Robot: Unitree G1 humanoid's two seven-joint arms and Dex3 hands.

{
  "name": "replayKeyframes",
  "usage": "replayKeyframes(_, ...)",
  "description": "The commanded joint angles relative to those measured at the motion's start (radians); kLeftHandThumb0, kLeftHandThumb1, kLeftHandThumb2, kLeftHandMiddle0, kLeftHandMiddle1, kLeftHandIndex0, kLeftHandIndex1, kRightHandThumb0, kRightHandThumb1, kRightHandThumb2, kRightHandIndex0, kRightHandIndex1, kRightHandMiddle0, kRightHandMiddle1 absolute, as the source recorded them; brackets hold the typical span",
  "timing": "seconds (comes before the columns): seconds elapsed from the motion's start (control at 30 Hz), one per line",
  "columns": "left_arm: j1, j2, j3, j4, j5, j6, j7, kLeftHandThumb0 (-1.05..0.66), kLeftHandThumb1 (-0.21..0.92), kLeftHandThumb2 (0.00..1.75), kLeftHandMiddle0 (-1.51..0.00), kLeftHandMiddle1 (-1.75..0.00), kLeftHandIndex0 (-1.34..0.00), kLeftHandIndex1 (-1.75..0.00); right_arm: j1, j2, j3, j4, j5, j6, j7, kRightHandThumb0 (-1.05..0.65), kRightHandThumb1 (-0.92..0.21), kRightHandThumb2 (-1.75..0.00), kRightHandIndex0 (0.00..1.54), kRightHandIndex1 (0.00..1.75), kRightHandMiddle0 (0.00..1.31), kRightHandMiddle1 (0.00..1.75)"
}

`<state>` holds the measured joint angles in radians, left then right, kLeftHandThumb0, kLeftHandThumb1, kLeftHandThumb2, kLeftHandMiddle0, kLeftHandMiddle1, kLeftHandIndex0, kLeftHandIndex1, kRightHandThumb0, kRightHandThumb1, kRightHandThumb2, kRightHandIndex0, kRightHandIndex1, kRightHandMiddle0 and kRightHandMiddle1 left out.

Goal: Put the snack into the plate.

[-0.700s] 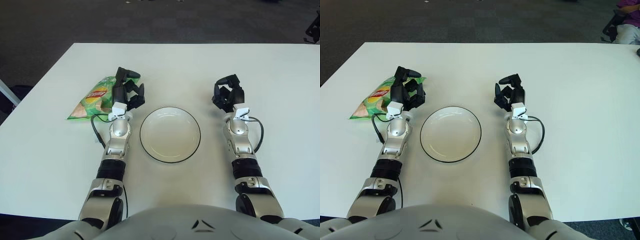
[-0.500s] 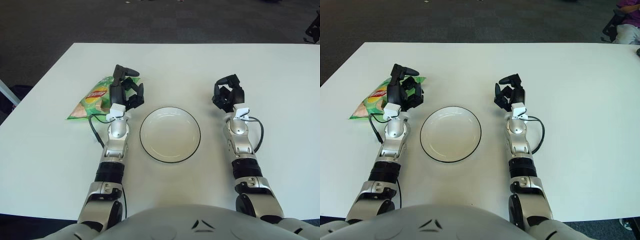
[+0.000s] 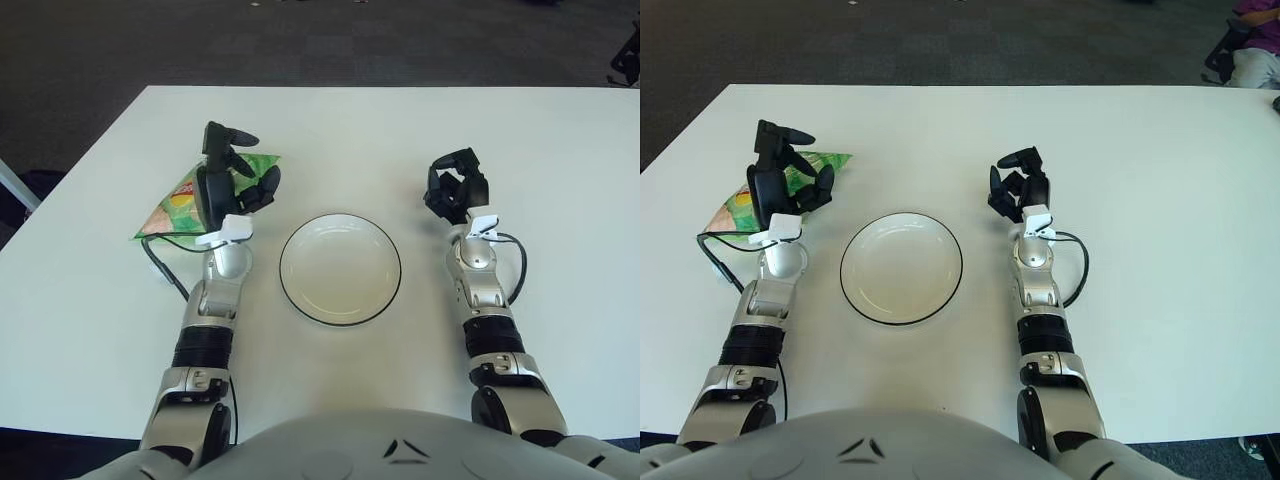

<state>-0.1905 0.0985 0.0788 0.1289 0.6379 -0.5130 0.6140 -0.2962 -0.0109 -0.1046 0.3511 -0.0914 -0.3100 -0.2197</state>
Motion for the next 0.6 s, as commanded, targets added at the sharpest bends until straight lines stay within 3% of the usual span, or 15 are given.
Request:
replayKeyframes(0.0,0.032,0.076,0.002,-0.085,0.217,0.076,0.127,-0.38,0.69,0.8,-0.92,-1.75,-0.36,-1.72,-0.017,0.001,0.002,0.007,0.002,-0.001,-0.005,-0.38,-0.71,-0.79,0.76,1.75,0.33,1.75)
replayKeyframes(0.1,0.042,0.118,-0.012,-0.121,0.34,0.149,0.167,-0.38,0.68,0.83,-0.92,-1.75,-0.36,-1.74,-0.019,0.002,0.003,0.009,0.001,-0.002,-0.006,-0.38,-0.72,-0.79,0.76,1.75,0.33,1.75)
replayKeyframes(0.3,0.076,0.181,-0.031,-0.163,0.38,0.205,0.133,-0.39,0.66,0.85,-0.92,-1.75,-0.37,-1.73,-0.022,0.001,0.003,0.015,0.002,-0.005,-0.007,-0.38,-0.72,-0.79,0.76,1.75,0.33,1.75)
replayKeyframes(0.4,0.083,0.222,-0.033,-0.168,0.357,0.197,0.112,-0.38,0.69,0.74,-0.92,-1.75,-0.43,-1.64,-0.023,0.0,0.002,0.016,0.003,-0.007,-0.007,-0.38,-0.72,-0.79,0.76,1.75,0.33,1.75)
replayKeyframes(0.57,0.086,0.277,-0.039,-0.16,0.369,0.216,0.106,-0.37,0.86,0.37,-0.81,-1.74,-0.48,-1.49,-0.024,-0.001,0.001,0.016,0.004,-0.008,-0.006,-0.38,-0.71,-0.79,0.76,1.75,0.33,1.75)
